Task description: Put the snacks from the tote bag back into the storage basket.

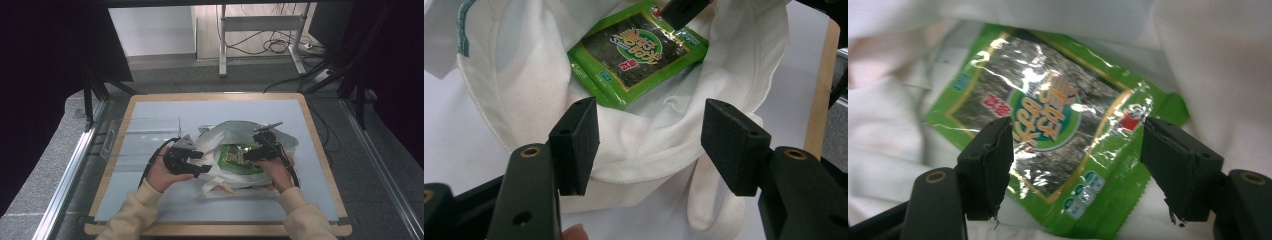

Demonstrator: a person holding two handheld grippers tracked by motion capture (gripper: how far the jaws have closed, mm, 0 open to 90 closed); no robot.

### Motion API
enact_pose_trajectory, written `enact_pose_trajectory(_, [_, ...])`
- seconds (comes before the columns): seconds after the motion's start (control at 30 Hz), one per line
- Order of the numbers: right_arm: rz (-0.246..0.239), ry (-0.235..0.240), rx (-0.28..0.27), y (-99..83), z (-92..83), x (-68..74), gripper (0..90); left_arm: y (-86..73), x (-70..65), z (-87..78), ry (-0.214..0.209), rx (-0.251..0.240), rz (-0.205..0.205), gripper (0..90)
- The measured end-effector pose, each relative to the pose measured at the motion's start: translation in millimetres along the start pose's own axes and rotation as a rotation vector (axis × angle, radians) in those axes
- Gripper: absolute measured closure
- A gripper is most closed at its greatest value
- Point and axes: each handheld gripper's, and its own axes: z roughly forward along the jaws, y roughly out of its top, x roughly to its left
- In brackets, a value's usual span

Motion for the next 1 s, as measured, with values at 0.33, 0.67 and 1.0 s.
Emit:
enact_pose_trajectory(0.33, [0.044,-0.07,0.062,-0.4,17.9,-3.4,32.4,0.7,2.5,-0.3,0.007,-0.004,0.0,40.4])
enact_pose_trajectory(0.67, [0.114,-0.065,0.13,-1.7,30.9,-12.6,27.2,1.1,1.0,-1.9,0.009,-0.007,0.004,40.5])
enact_pose_trajectory(1.0, [0.142,-0.024,0.141,-3.0,35.2,-16.8,30.0,2.2,0.3,-4.5,0.0,-0.016,0.008,40.8])
